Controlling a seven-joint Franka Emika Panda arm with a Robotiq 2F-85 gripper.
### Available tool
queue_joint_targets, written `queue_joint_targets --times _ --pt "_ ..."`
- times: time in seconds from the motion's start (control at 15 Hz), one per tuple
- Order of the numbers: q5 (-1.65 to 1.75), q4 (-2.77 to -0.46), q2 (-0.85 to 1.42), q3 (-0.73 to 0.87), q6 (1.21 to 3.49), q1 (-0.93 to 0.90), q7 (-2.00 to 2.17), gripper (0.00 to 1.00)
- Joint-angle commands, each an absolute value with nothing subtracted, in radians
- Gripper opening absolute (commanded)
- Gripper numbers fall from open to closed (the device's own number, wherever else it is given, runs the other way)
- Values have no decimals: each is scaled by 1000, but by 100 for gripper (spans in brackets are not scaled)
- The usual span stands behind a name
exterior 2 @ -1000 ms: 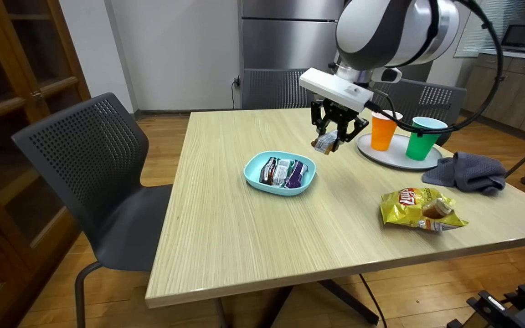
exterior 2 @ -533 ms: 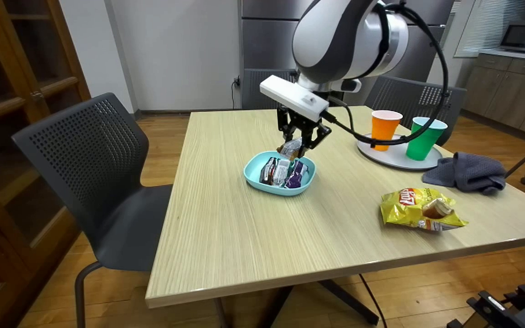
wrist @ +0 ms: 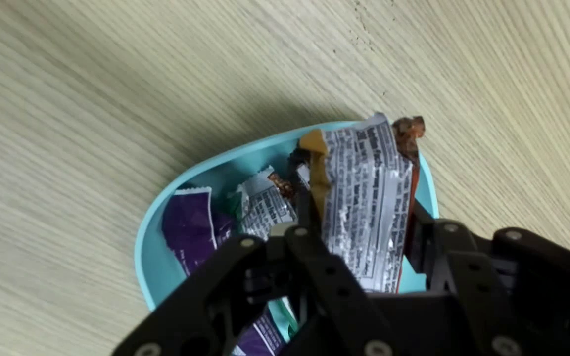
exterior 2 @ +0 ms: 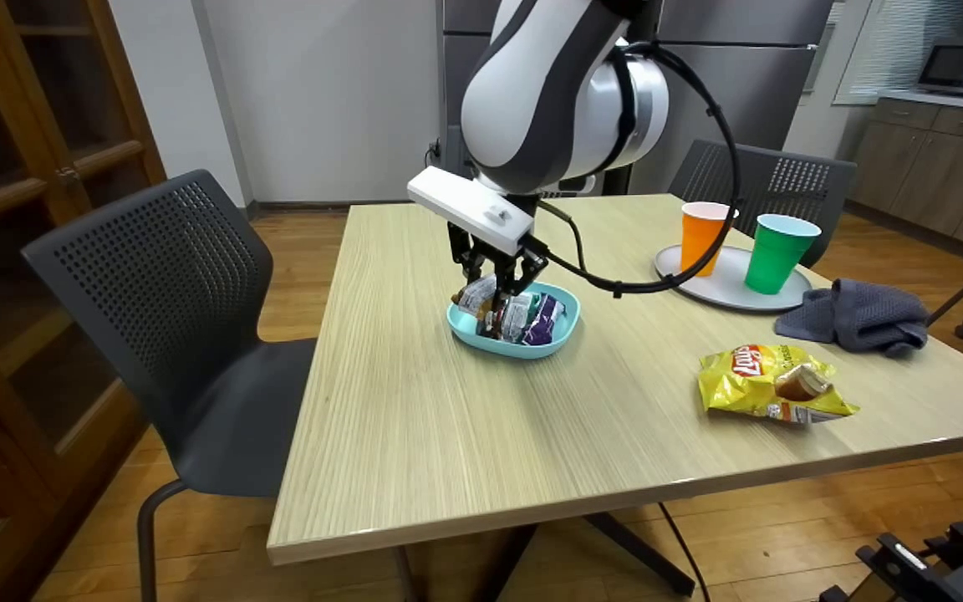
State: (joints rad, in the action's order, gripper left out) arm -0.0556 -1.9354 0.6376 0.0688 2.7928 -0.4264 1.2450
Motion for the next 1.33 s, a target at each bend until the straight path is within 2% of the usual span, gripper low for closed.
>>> queue_joint_targets --times 0.0,0.6,0.67,0.73,0.8,1.07,1.13,1.27 --pt "-6 -1836 696 107 2729 -458 1263 17" --pt "31 -1759 746 122 2719 -452 1235 17" --pt "32 -1755 748 126 2716 -453 1237 34" --pt "34 -1756 747 127 2716 -454 1236 67" --pt "35 -1756 747 129 2716 -454 1237 68" --pt "35 -1770 732 133 2729 -452 1235 96" --pt "34 -1777 726 133 2732 -451 1234 100" --pt "30 -1796 710 134 2739 -448 1236 100"
